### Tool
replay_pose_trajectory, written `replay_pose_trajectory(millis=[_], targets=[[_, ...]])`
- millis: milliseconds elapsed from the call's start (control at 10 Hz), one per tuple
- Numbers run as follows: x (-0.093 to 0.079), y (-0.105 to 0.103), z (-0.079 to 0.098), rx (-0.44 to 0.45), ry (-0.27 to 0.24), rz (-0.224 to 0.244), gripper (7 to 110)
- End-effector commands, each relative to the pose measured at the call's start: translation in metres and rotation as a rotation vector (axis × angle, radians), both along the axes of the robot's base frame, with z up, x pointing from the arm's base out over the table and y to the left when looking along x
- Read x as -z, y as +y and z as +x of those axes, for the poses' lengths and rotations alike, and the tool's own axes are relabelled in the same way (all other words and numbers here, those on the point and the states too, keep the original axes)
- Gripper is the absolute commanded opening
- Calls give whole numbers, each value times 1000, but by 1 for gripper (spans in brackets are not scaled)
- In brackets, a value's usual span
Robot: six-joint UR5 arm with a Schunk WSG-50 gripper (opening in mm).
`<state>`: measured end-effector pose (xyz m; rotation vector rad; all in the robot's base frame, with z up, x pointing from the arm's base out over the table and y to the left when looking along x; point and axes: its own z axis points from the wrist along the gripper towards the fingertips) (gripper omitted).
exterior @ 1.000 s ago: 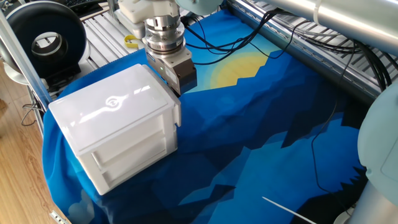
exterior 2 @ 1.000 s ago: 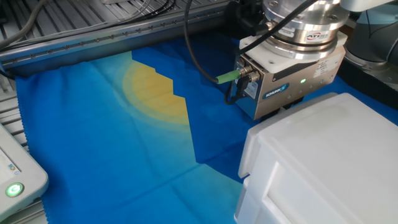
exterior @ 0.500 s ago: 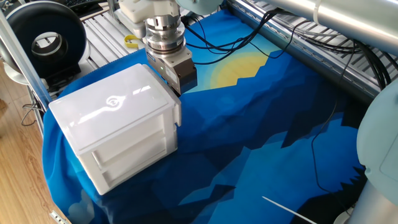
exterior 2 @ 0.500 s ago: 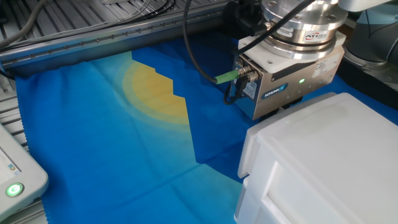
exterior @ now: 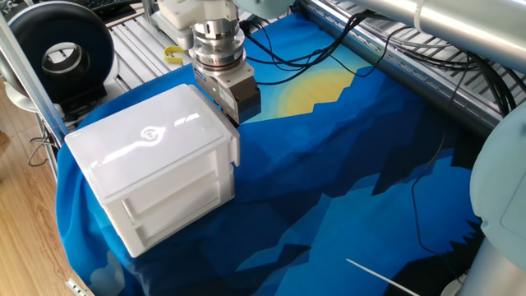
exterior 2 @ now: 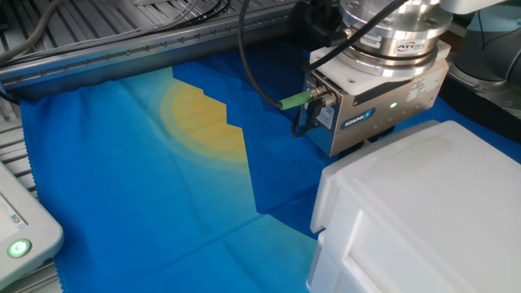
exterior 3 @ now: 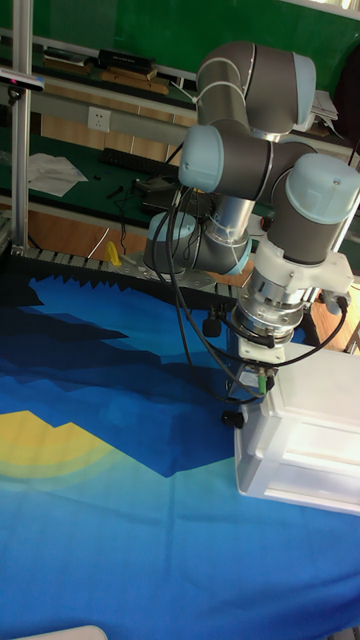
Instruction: Grasp the handle and open the drawer
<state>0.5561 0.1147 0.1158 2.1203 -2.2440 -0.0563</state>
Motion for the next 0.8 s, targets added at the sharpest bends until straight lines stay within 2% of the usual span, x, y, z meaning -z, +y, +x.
replay_pose_trajectory(millis=[0, 700], targets=[[-2, 2, 1, 4, 1, 13, 7], [-10, -6, 7, -19, 15, 15, 7]])
